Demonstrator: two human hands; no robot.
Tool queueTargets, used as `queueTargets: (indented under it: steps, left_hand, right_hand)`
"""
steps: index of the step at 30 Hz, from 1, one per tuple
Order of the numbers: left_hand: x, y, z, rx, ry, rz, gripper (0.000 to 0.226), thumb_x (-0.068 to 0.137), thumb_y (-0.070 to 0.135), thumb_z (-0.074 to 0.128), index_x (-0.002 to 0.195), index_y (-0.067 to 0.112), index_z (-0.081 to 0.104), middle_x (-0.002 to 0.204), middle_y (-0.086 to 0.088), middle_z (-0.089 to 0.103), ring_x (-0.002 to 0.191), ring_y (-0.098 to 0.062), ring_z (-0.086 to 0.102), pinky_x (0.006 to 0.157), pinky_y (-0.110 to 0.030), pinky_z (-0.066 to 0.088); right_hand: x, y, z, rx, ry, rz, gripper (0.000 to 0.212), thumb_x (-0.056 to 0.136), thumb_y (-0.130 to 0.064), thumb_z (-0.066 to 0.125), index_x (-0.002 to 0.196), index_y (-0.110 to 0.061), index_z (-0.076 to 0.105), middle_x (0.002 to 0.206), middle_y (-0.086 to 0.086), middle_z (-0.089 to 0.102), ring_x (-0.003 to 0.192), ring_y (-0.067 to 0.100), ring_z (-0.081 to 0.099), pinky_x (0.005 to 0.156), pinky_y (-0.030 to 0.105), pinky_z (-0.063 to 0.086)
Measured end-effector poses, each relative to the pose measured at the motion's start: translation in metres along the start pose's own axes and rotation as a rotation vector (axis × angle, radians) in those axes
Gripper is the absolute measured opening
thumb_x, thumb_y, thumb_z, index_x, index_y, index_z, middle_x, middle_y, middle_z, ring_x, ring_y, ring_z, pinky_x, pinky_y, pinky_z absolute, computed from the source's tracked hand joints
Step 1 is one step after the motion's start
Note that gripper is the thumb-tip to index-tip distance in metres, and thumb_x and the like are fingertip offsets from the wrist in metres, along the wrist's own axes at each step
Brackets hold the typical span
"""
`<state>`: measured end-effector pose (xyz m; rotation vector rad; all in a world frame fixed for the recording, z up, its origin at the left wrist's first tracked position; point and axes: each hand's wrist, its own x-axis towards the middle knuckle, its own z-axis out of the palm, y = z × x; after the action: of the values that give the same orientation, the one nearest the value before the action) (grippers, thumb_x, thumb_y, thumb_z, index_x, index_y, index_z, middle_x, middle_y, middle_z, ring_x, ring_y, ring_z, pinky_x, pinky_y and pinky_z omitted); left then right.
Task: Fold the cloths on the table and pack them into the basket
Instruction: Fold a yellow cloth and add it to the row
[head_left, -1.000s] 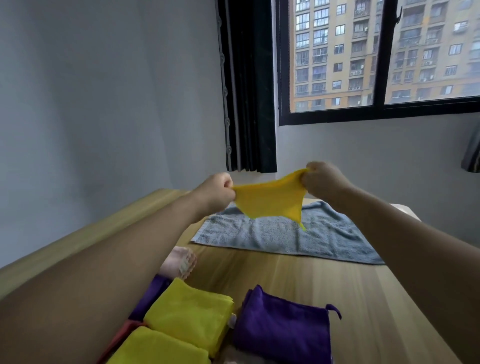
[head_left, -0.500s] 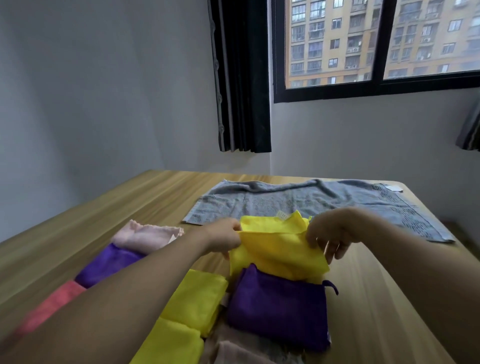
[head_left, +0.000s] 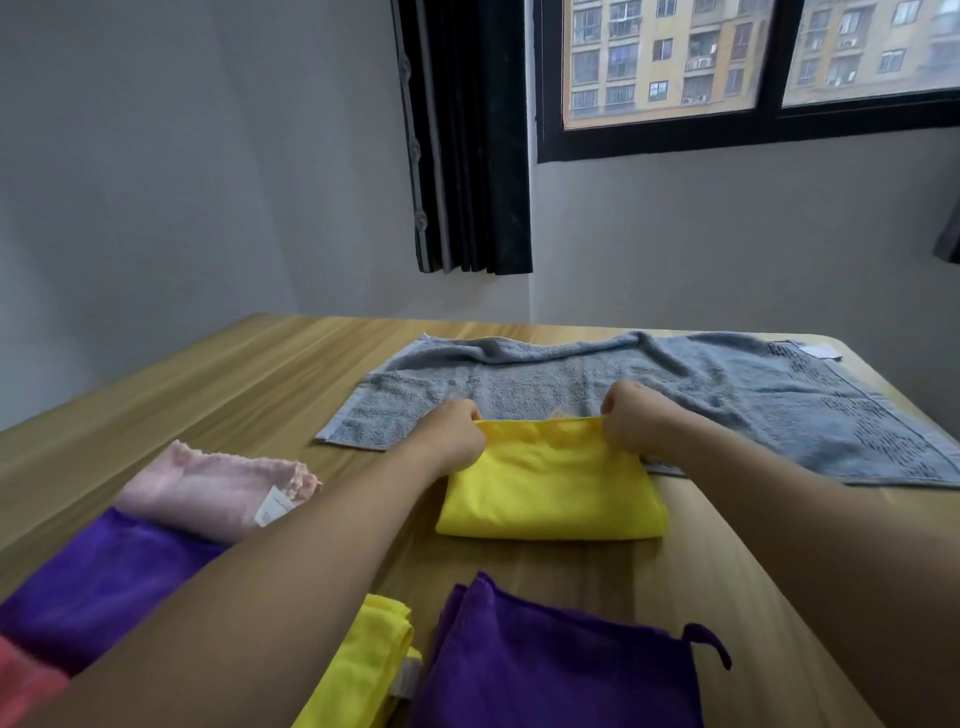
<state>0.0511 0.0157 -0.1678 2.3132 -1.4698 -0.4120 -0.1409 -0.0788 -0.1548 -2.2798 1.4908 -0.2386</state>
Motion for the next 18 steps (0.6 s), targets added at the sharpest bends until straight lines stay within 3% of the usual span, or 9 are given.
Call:
queueTargets:
  steps: [2, 3, 6, 9, 11, 13, 15, 18]
  left_hand:
    - [0.002, 0.001, 0.000, 0.023, 0.019, -0.002, 0.023, 0.087, 0.014, 0.046, 0.106, 0.021, 0.055, 0.107, -0.001, 0.057, 0.100, -0.024, 0.055, 0.090, -0.040, 0.048]
    - [0.002, 0.001, -0.001, 0.033, 0.025, -0.006, 0.024, 0.087, 0.014, 0.045, 0.106, 0.023, 0.055, 0.107, 0.001, 0.057, 0.101, -0.024, 0.055, 0.093, -0.042, 0.047]
    - [0.002, 0.003, -0.003, 0.015, 0.026, 0.015, 0.031, 0.085, 0.008, 0.045, 0.109, 0.015, 0.063, 0.114, -0.004, 0.060, 0.105, -0.026, 0.056, 0.092, -0.038, 0.049]
    - [-0.003, 0.008, -0.005, 0.022, 0.003, 0.048, 0.028, 0.085, 0.004, 0.046, 0.103, 0.002, 0.068, 0.116, -0.013, 0.059, 0.105, -0.027, 0.056, 0.078, -0.030, 0.046]
    - [-0.008, 0.010, -0.010, 0.026, -0.009, 0.050, 0.022, 0.087, 0.007, 0.045, 0.100, 0.005, 0.063, 0.116, -0.012, 0.050, 0.101, -0.026, 0.052, 0.073, -0.029, 0.041]
    - [-0.015, 0.013, -0.018, 0.030, -0.001, 0.055, 0.016, 0.089, 0.010, 0.042, 0.095, 0.009, 0.057, 0.102, -0.009, 0.052, 0.084, -0.023, 0.049, 0.064, -0.030, 0.037]
    - [-0.024, 0.018, -0.027, 0.000, 0.013, 0.068, 0.014, 0.091, 0.011, 0.038, 0.091, 0.011, 0.052, 0.088, -0.006, 0.052, 0.076, -0.021, 0.045, 0.060, -0.030, 0.036]
    - [-0.040, 0.030, -0.049, -0.063, 0.028, 0.048, 0.026, 0.096, 0.007, 0.034, 0.103, 0.002, 0.058, 0.107, -0.012, 0.060, 0.097, -0.027, 0.056, 0.081, -0.036, 0.042]
  right_hand:
    - [0.003, 0.000, 0.000, 0.029, -0.046, 0.001, 0.038, 0.089, -0.005, 0.039, 0.127, -0.008, 0.045, 0.118, 0.014, 0.052, 0.072, 0.020, 0.046, 0.048, 0.025, 0.032]
    - [0.005, 0.000, 0.000, 0.037, -0.071, -0.001, 0.043, 0.088, -0.006, 0.039, 0.130, -0.008, 0.045, 0.122, 0.014, 0.051, 0.069, 0.020, 0.047, 0.048, 0.025, 0.035]
    - [0.005, -0.005, -0.003, 0.047, -0.166, 0.021, 0.024, 0.080, -0.007, 0.044, 0.101, -0.003, 0.057, 0.086, 0.011, 0.053, 0.059, 0.020, 0.044, 0.045, 0.024, 0.036]
    - [-0.002, -0.009, -0.007, 0.016, -0.203, 0.012, 0.006, 0.078, -0.007, 0.049, 0.083, -0.009, 0.048, 0.076, 0.005, 0.043, 0.061, 0.018, 0.038, 0.049, 0.023, 0.030]
    - [-0.007, -0.013, -0.011, -0.066, -0.199, -0.030, 0.011, 0.080, -0.007, 0.046, 0.089, -0.008, 0.053, 0.083, 0.006, 0.048, 0.067, 0.017, 0.040, 0.052, 0.023, 0.031]
    - [-0.014, -0.017, -0.016, -0.136, -0.176, -0.068, 0.022, 0.084, -0.007, 0.042, 0.100, -0.005, 0.057, 0.089, 0.007, 0.051, 0.071, 0.017, 0.044, 0.053, 0.023, 0.034]
    - [-0.021, -0.021, -0.024, -0.164, -0.150, -0.113, 0.020, 0.088, -0.009, 0.041, 0.101, -0.005, 0.056, 0.083, 0.006, 0.050, 0.067, 0.016, 0.043, 0.052, 0.024, 0.034]
    - [-0.040, -0.031, -0.044, -0.177, -0.110, -0.170, 0.024, 0.093, -0.015, 0.042, 0.111, -0.006, 0.055, 0.083, 0.004, 0.050, 0.077, 0.020, 0.048, 0.061, 0.026, 0.040]
